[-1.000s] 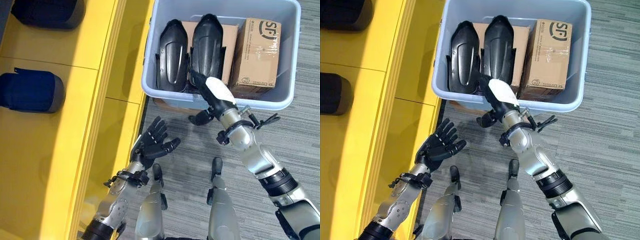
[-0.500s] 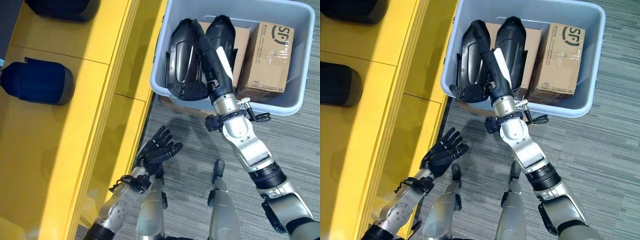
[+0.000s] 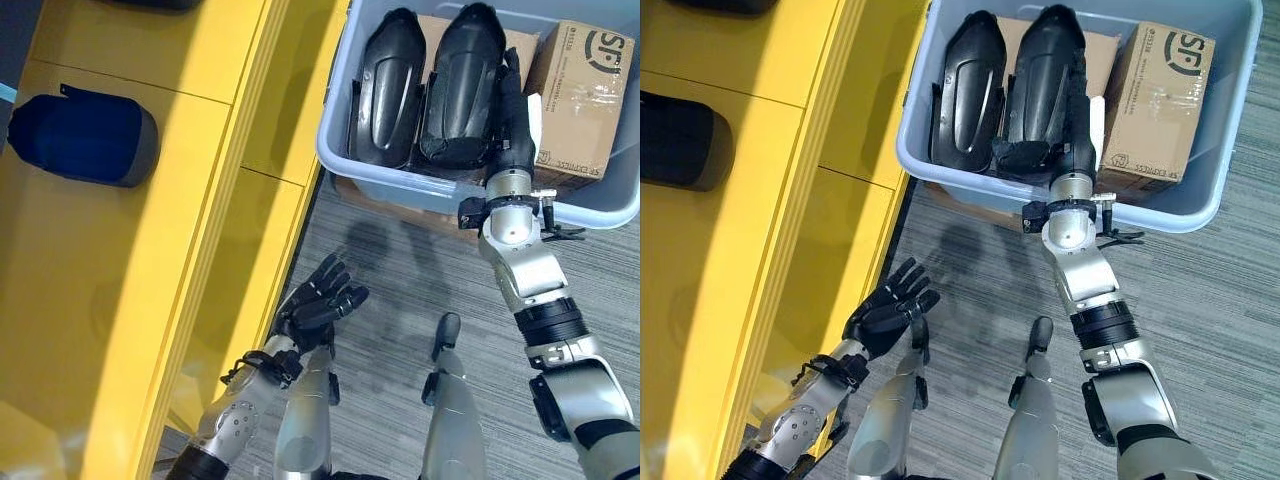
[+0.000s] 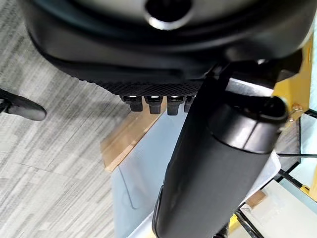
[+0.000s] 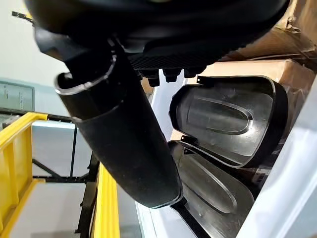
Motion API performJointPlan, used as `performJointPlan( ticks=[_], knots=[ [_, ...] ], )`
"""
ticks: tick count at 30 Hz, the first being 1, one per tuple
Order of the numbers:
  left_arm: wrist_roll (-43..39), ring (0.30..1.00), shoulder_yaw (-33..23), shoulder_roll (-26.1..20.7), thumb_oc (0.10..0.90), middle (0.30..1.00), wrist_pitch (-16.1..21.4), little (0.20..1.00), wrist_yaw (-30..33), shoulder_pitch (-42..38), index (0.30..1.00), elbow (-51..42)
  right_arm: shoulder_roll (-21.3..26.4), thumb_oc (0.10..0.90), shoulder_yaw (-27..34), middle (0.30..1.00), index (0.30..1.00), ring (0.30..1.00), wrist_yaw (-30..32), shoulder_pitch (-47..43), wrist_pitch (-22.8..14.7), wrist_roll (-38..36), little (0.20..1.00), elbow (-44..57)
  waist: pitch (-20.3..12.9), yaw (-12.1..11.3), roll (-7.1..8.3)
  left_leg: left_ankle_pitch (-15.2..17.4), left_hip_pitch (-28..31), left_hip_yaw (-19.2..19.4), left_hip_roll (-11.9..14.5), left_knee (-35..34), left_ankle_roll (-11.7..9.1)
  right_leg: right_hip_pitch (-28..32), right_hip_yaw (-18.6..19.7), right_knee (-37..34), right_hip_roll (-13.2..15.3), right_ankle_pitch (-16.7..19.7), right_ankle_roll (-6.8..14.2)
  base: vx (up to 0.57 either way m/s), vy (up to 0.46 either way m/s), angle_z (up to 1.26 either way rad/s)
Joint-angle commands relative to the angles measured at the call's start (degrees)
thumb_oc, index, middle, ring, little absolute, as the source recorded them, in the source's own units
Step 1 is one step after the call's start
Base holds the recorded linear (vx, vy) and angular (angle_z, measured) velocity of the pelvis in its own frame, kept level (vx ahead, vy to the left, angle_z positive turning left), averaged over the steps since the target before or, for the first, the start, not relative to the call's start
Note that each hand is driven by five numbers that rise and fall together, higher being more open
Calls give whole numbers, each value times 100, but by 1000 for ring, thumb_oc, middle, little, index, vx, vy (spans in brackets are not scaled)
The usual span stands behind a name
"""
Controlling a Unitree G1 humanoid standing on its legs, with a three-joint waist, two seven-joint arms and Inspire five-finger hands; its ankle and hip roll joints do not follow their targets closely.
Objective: Move parts from the plastic box to the shelf.
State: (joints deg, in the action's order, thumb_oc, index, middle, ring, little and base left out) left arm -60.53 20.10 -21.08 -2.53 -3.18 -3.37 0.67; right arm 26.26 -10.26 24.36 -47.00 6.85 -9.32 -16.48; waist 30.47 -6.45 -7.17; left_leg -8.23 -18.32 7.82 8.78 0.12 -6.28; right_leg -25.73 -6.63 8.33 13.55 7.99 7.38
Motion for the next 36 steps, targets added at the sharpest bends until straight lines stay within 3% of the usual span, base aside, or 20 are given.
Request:
performJointPlan(
  ticks=[1,5,8,10,12,14,15,17,25,27,30,31,32,33,36],
  knots=[
    [-213,1000,145,18,900,1000,129,1000,-286,92,1000,-989,332,900,-39,1000,1000,1000,15,-1127,-229,493,1000,477,-68,-77,-216,359,-438,-231,-175,508,238,-268,-257,1126,18,-1057,-235,72,-3,4],
    [-112,1000,98,52,900,1000,83,1000,-252,122,1000,-910,400,900,-393,1000,1000,1000,-220,-1152,324,517,1000,-28,-68,-155,-209,362,-687,-278,-166,645,230,-509,-283,1450,21,-1213,-276,83,-46,8],
    [-123,1000,63,35,900,1000,40,1000,-262,118,1000,-878,451,900,-435,1000,1000,1000,-293,-1209,330,224,1000,-389,-68,-201,-213,368,-788,-304,-166,723,233,-588,-317,1580,12,-1281,-309,57,-71,7],
    [-122,1000,20,-22,900,1000,-16,1000,-355,114,1000,-836,579,900,-486,1000,1000,1000,-102,-1365,5,730,1000,-850,-68,-262,-217,385,-934,-333,-159,840,233,-719,-370,1781,-1,-1365,-348,55,-71,12],
    [-216,1000,36,-69,900,1000,-69,1000,-367,163,1000,-881,727,900,-441,1000,1000,1000,363,-1492,-395,1953,1000,-908,-68,-303,-235,404,-1042,-389,-163,937,236,-814,-411,1940,-16,-1434,-365,63,-45,6],
    [-158,1000,66,-60,900,1000,-79,1000,-447,202,1000,-822,824,900,-443,1000,1000,1000,401,-1537,-446,2768,1000,-706,-68,-297,-236,389,-1083,-392,-160,942,238,-858,-423,1983,-43,-1441,-367,48,-23,2],
    [-110,1000,104,-21,900,1000,-90,1000,-479,229,1000,-807,907,900,-576,1000,1000,1000,641,-1574,-371,3684,1000,-509,-68,-305,-242,372,-1103,-398,-160,925,240,-869,-432,1974,-60,-1448,-374,30,-14,1],
    [-109,1000,139,12,900,1000,-16,1000,-588,262,1000,-724,1017,900,-771,1000,1000,1000,593,-1608,-243,4356,1000,-290,-68,-296,-244,362,-1131,-391,-156,916,240,-897,-427,1969,-80,-1451,-372,2,-1,-2],
    [-93,1000,68,-17,900,1000,52,1000,-698,316,1000,-655,1305,900,-1251,1000,1000,1000,365,-1535,415,4028,1000,-337,-68,-273,-232,348,-1223,-317,-107,956,215,-971,-424,1961,-78,-1457,-391,-1,-5,-2],
    [-151,1000,-12,-59,900,1000,1,1000,-733,317,1000,-609,1364,900,-1303,1000,1000,1000,-23,-1557,552,4438,1000,-606,-68,-287,-240,363,-1260,-334,-96,1006,204,-999,-434,2038,-70,-1503,-406,8,-18,0],
    [-122,1000,-70,-98,900,1000,-51,1000,-859,324,1000,-554,1519,900,-1602,1000,1000,1000,-590,-1701,554,4222,1000,-1100,-68,-344,-233,353,-1319,-376,-76,1038,191,-1037,-479,2145,-77,-1559,-433,9,-58,1],
    [-101,1000,-93,-106,900,1000,-85,1000,-879,346,1000,-563,1552,900,-1684,1000,1000,1000,-717,-1713,643,4050,1000,-1219,-68,-366,-226,348,-1320,-381,-70,1036,190,-1033,-492,2165,-84,-1570,-442,98,-104,1],
    [-24,1000,-127,-153,900,1000,-183,1000,-894,465,1000,-618,1622,900,-1901,1000,1000,1000,-759,-1741,814,3237,1000,-1592,-68,-399,-176,476,-1176,-411,-97,1071,154,-900,-498,2316,-46,-1784,-421,107,-107,3],
    [-32,1000,-139,-176,900,1000,-195,1000,-880,480,1000,-633,1629,900,-1918,1000,1000,1000,-630,-1775,833,3028,1000,-1714,-68,-414,-165,477,-1179,-418,-87,1086,151,-900,-510,2355,-51,-1805,-434,113,-109,6],
    [-114,1000,-186,-299,900,1000,-285,1000,-861,508,1000,-743,1646,900,-1684,1000,1000,1000,-374,-1909,591,2565,1000,-2128,-68,-455,-147,508,-1181,-448,-69,1157,151,-900,-551,2509,-52,-1889,-464,33,-54,10]
  ],
)
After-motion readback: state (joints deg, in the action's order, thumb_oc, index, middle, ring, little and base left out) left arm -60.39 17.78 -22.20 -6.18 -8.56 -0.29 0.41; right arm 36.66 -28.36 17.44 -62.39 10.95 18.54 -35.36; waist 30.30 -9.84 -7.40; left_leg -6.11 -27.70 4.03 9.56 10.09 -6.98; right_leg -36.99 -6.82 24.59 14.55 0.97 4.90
